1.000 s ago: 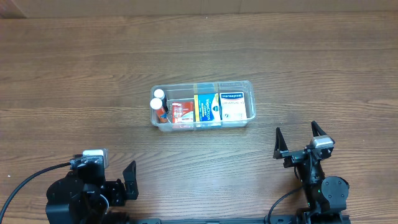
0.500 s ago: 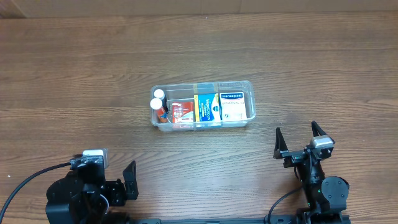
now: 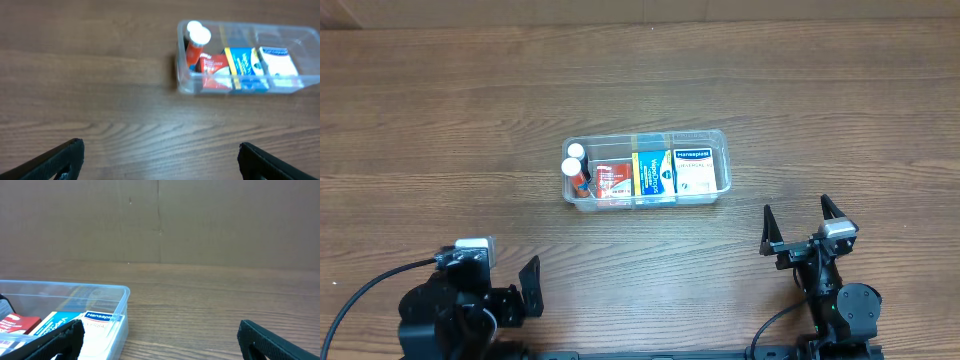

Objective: Pack container

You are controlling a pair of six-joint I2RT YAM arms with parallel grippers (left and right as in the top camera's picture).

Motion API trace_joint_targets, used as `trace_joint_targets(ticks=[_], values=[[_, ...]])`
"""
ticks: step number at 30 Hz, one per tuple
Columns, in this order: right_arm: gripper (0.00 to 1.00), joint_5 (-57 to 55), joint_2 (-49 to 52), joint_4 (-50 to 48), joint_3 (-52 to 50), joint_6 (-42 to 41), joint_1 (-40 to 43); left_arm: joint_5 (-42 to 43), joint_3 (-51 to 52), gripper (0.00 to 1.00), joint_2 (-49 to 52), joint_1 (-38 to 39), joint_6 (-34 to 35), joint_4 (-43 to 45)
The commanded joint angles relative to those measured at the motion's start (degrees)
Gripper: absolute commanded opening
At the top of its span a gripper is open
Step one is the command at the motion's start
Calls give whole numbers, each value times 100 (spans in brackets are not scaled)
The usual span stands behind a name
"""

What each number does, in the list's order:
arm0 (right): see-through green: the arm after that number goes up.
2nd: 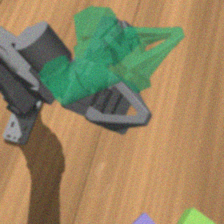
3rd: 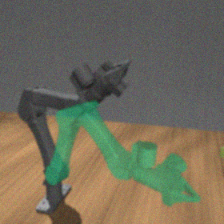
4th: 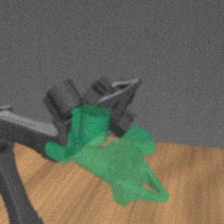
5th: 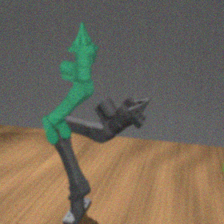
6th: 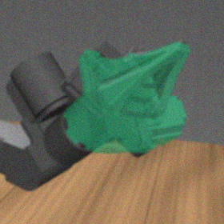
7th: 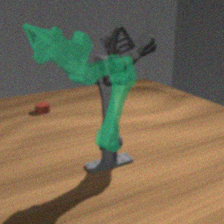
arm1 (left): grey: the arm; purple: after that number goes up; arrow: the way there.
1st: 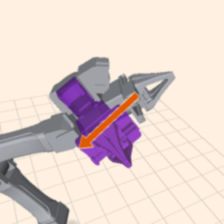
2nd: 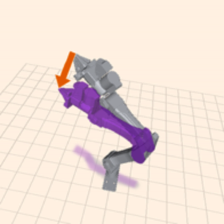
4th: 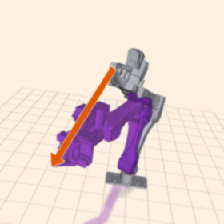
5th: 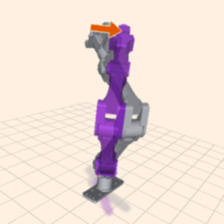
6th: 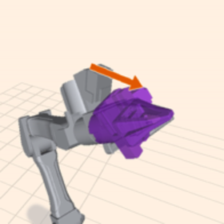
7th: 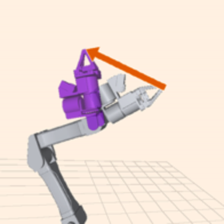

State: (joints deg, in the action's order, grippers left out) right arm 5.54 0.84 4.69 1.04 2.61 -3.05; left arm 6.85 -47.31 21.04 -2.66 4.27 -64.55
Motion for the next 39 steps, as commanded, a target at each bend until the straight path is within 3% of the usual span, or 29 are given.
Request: trace_joint_targets(ticks=[1, 6, 9, 11, 13, 39], values=[[100, -48, -68, -26, -57, 24, -31, -42, 1178, 100, -728, 151, -92, 1054], [100, -48, -68, -28, -57, 24, -31, -264, 3348, 100, -2098, 463, -94, 3753], [100, -48, -68, -28, -57, 24, -31, -411, 4175, 100, -2083, 461, -356, 5899], [100, -48, -68, -28, -57, 24, -31, -450, 4529, 100, -2083, 461, -439, 6330], [100, -48, -68, -28, -57, 24, -31, -450, 4706, 100, -2083, 468, -208, 5991], [100, -48, -68, -26, -57, 24, -31, -448, 4704, 100, -2079, 494, -192, 6030]])
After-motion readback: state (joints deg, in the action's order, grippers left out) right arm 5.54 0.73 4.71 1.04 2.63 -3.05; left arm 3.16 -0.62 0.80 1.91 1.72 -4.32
